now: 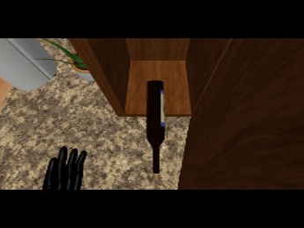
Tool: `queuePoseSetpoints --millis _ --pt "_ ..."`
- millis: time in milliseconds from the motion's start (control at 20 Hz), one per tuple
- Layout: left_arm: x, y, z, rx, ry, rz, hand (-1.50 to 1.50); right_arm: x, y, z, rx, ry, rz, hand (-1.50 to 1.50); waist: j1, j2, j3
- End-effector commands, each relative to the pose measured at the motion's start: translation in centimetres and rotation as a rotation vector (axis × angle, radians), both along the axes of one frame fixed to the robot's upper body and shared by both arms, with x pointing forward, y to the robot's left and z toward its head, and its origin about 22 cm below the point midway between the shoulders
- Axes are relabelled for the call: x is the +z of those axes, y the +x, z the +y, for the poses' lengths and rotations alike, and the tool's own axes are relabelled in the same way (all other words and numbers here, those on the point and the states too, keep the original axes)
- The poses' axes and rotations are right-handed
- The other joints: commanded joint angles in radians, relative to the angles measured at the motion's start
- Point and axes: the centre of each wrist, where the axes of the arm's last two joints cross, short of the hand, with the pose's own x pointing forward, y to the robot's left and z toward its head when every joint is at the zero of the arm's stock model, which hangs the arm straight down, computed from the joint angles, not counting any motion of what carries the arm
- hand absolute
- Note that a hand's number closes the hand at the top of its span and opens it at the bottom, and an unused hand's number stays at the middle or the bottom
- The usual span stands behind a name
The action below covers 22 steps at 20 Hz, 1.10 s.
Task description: Pick up the wine, place it into the cabinet and close the cabinet
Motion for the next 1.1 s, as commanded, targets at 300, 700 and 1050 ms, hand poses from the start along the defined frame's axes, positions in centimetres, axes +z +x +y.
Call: queuePoseSetpoints --millis 300,700,1050 --pt "2.0 0.4 5.6 0.094 -0.005 -0.041 -1.5 1.0 -4.7 1.4 0.224 0.108 0.085 1.5 0.001 -0.002 -0.001" --pt "3.5 -0.8 9.1 0.092 0.01 -0.019 -1.5 2.2 -6.7 4.5 0.393 0.057 0.015 1.5 0.008 -0.008 -0.002" --pt "3.5 -0.1 12.2 0.093 0.013 -0.022 -1.5 2.1 -7.8 7.8 0.414 0.114 0.05 1.5 -0.005 -0.013 -0.003"
